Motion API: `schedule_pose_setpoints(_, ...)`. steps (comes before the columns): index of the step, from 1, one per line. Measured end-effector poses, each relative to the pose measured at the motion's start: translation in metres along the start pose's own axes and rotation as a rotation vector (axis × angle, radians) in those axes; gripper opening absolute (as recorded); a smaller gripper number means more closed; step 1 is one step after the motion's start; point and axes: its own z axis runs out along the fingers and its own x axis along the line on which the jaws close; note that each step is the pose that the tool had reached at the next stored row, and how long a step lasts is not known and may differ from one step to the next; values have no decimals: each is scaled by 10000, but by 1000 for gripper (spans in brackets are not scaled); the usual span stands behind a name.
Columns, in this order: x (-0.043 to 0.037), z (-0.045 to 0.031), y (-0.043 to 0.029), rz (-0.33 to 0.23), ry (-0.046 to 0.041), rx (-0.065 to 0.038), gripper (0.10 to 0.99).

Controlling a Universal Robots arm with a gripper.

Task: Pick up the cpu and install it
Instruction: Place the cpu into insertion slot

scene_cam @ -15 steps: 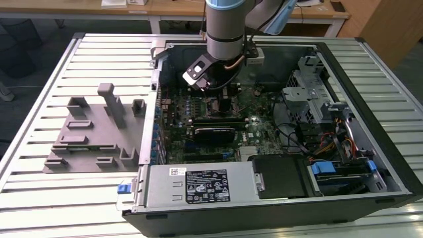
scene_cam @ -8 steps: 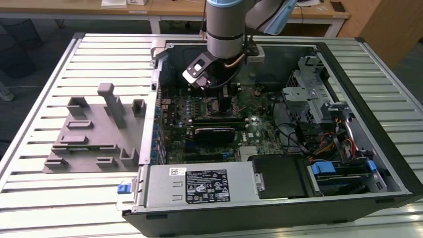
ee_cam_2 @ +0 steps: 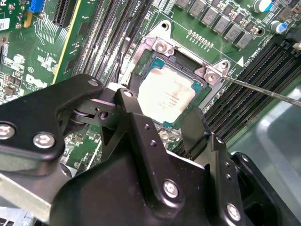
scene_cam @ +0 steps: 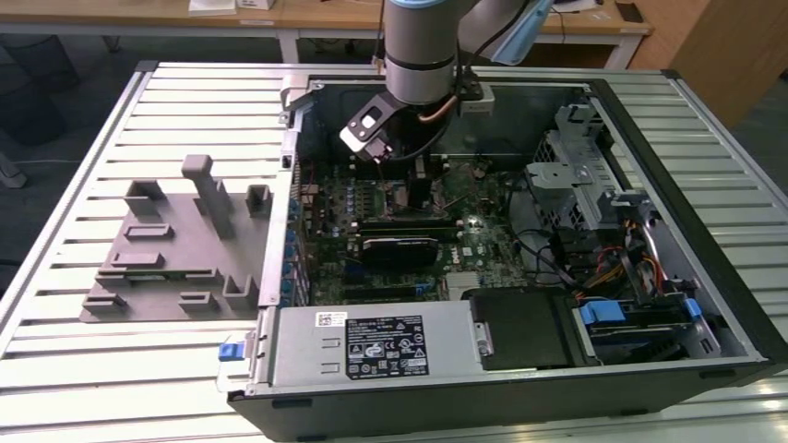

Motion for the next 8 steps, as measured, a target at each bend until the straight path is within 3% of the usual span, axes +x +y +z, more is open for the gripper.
schedule_pose_setpoints(2,0,-1,0,0,0,0,600)
schedule_pose_setpoints(4,0,-2,0,0,0,0,478)
schedule_pose_setpoints(5,0,-2,0,0,0,0,478)
schedule_pose_setpoints(7,0,-3,0,0,0,0,361)
schedule_pose_setpoints(8,0,-4,0,0,0,0,361)
